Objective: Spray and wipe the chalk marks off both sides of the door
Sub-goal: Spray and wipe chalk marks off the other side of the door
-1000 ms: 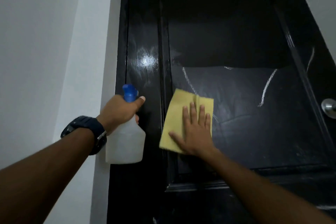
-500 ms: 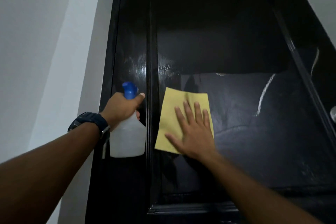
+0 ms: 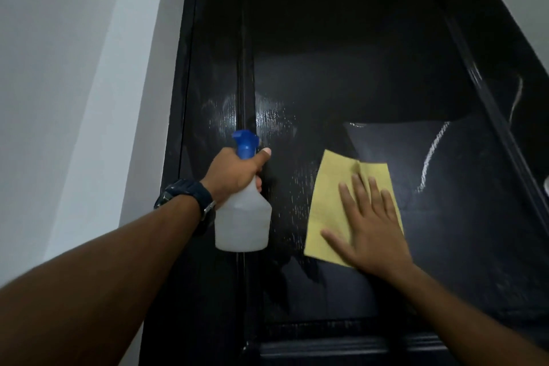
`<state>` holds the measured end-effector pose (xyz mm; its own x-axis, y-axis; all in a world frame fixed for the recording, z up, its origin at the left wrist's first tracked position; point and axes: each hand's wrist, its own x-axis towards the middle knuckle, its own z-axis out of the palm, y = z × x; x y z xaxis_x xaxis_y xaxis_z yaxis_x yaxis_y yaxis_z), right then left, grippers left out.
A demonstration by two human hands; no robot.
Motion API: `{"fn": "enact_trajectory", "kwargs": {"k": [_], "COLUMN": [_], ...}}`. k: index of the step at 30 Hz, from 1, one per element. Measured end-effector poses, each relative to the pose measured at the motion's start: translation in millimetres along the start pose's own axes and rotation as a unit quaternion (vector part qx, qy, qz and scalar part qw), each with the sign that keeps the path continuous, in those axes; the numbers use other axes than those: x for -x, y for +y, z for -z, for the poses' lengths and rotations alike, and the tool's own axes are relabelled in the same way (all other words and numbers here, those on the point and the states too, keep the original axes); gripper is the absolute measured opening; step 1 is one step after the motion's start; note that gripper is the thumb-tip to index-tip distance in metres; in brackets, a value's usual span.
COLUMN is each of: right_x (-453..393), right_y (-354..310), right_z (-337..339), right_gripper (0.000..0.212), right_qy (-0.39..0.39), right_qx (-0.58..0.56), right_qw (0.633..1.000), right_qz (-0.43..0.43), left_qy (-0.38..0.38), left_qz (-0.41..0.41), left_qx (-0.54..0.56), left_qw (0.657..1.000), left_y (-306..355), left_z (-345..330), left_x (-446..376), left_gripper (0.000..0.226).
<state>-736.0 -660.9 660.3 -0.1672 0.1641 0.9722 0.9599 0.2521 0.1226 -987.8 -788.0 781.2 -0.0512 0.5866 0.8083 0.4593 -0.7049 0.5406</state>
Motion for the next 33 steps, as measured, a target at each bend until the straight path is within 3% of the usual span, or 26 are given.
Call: {"fn": "enact_trajectory", "kwargs": {"k": [4,8,12,18,20,24,26,29,33], "right_x": [-24,-54,23,95,66,-56,-90,-77,-25], "right_y": [40,44,45,81,91,110,110,109,115], "right_z": [8,11,-1,0,4,27,31,24,17], "right_gripper": [0.102,0.1,0.097,0.1,0.104,0.107,0.105,0.099,0.09], "right_qy": [-0.035,0.003,0.023,-0.035,-0.036,-0.04,-0.006,0.03,0.022], "right_qx": [0.015,-0.013,-0.016,-0.04,-0.036,-0.082,-0.077,-0.072,-0.044], "right_qw": [0.998,0.999,0.998,0.999,0.998,0.98,0.973,0.979,0.993], "right_qz": [0.054,-0.053,-0.056,0.002,-0.021,-0.178,-0.218,-0.188,-0.106], "left_qy": [-0.024,-0.022,-0.045,-0.046,-0.052,-0.047,-0.046,-0.062,-0.061], "left_qz": [-0.016,-0.03,-0.035,-0.041,-0.041,-0.038,-0.04,-0.036,-0.014], "left_qx": [0.016,0.007,0.013,0.046,0.043,0.027,0.02,-0.005,0.013], "left_qw": [0.999,0.999,0.998,0.997,0.997,0.998,0.998,0.997,0.998], "left_y": [15,31,55,83,88,84,80,77,86], "left_z": [-17,-40,-79,-128,-135,-136,-133,-132,-124], "left_x": [-3,-19,-23,-19,-21,-32,-36,-35,-35], "left_gripper": [0.033,0.033,0.03,0.033,0.032,0.035,0.034,0.029,0.032]}}
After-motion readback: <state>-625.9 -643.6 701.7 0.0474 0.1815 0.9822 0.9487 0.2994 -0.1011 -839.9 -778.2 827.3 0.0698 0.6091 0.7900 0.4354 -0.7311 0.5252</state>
